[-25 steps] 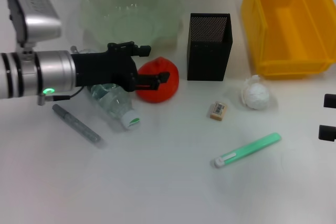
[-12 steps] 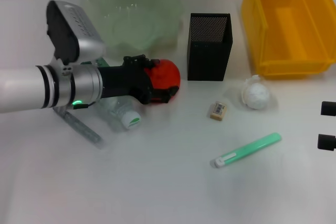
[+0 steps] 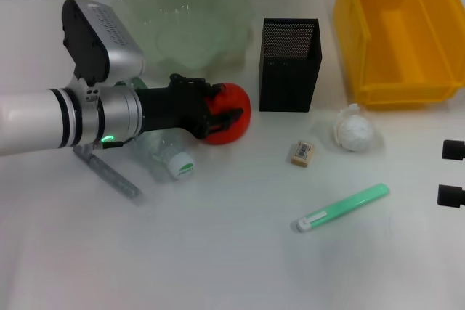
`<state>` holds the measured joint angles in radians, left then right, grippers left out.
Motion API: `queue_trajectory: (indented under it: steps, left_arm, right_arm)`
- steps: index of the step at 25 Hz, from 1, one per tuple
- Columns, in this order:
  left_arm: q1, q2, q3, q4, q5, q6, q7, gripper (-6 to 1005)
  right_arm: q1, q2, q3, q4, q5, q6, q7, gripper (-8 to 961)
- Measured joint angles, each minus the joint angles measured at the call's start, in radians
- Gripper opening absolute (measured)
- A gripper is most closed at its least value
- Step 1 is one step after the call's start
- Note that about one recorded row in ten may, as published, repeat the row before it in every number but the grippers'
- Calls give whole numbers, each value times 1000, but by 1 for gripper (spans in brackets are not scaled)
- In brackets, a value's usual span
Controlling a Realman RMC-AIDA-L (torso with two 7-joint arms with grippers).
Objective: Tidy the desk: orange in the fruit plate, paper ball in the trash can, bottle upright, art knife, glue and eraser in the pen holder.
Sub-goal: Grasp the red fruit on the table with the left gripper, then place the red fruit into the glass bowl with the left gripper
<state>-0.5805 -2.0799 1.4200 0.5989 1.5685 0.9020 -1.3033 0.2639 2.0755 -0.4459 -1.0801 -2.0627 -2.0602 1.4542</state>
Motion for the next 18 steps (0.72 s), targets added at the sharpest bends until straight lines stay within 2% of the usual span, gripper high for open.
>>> queue_trajectory:
  steps: [10, 11, 12, 14, 18]
  left_arm:
    - [11, 7, -30, 1, -26, 28, -5, 327]
    - [24, 12, -65, 19, -47, 88, -9, 298]
    - [24, 12, -65, 19, -47, 88, -9, 270]
    - [53, 15, -144, 85, -58, 177, -50, 213]
    - [79, 15, -193, 176, -59, 206, -105, 175]
  right_arm:
    - [9, 0, -1, 2, 0, 7, 3, 743]
    - [9, 0, 0, 2, 0, 8, 3, 743]
    - [9, 0, 1, 2, 0, 8, 4, 743]
    - [9, 0, 1, 2, 0, 10, 5, 742]
    - [9, 0, 2, 2, 0, 13, 6, 742]
